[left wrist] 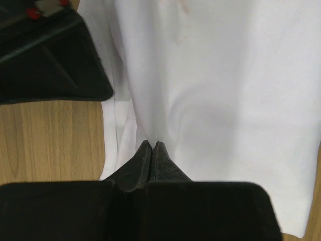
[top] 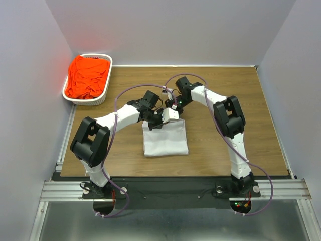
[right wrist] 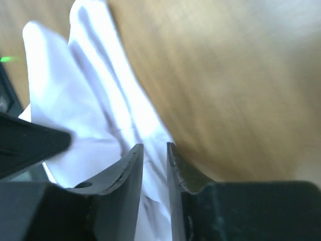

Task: Fold and stack the t-shirts
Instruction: Fold the tshirt

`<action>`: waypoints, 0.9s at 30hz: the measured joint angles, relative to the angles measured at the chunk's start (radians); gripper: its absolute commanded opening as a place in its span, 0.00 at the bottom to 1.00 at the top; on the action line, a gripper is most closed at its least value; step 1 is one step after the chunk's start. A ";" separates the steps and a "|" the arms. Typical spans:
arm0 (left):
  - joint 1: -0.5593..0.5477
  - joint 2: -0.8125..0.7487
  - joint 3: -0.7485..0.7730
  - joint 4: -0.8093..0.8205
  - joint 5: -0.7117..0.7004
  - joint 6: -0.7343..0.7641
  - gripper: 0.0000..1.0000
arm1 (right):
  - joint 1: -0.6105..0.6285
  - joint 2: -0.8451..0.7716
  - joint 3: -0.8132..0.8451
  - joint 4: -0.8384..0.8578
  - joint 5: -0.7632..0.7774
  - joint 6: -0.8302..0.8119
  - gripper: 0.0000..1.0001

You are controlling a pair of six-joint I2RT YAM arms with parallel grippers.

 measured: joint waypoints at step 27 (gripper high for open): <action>0.050 0.028 0.040 0.081 -0.043 0.036 0.12 | -0.040 0.066 0.037 0.008 -0.005 0.017 0.18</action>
